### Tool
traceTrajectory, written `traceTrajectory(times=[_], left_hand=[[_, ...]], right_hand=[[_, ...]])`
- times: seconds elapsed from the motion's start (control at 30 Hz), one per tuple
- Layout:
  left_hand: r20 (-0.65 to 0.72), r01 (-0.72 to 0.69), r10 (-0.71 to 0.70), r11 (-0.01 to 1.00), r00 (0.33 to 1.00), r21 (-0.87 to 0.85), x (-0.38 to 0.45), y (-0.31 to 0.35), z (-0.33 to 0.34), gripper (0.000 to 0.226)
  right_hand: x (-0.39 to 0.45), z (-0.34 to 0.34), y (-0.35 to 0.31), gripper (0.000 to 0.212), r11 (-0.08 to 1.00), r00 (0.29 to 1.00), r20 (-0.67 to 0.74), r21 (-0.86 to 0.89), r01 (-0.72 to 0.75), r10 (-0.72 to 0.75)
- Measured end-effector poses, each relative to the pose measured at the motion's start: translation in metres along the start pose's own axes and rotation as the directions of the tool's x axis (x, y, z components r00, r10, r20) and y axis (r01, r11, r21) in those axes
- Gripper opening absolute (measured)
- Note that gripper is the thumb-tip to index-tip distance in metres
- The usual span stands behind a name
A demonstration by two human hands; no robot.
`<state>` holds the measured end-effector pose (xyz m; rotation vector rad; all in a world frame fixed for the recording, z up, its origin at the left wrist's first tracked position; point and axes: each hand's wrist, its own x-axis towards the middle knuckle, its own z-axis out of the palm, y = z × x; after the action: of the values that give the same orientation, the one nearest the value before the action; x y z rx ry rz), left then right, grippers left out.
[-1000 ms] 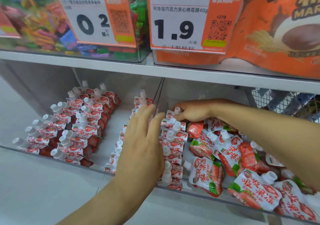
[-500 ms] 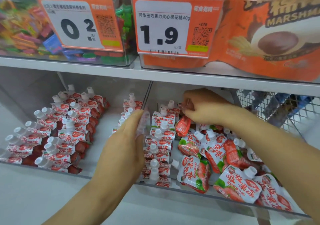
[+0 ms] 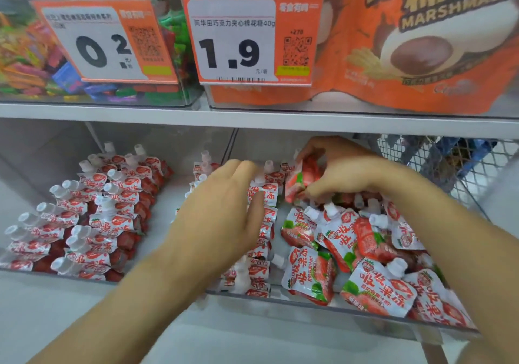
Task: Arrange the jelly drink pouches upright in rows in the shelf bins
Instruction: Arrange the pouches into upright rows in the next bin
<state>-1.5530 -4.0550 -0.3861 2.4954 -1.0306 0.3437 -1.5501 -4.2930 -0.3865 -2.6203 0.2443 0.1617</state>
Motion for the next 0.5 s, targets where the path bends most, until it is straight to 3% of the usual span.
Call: traceTrajectory(times=[0.17,0.3,0.37,0.5], left_hand=[[0.342,-0.094,0.025,0.978,0.939,0.185,0.079,-0.009,0.033,0.037],[0.572,-0.093,-0.060,0.968,0.818,0.234,0.116,-0.020,0.061,0.055],[0.622,-0.090,-0.083,0.966,0.778,0.242,0.120,-0.022,0.070,0.049],[0.597,-0.112,-0.052,0.966,0.801,0.234,0.118,-0.026,0.072,0.028]], right_hand=[[0.002,0.007,0.018,0.048,0.927,0.997,-0.052,0.372,-0.041,0.065],[0.011,0.015,0.026,0.039,0.718,0.984,0.168,0.678,-0.161,0.062],[0.014,0.020,0.026,0.041,0.640,0.981,0.184,0.748,-0.176,0.056],[0.012,0.028,0.013,0.027,0.488,0.993,0.119,0.866,-0.107,0.005]])
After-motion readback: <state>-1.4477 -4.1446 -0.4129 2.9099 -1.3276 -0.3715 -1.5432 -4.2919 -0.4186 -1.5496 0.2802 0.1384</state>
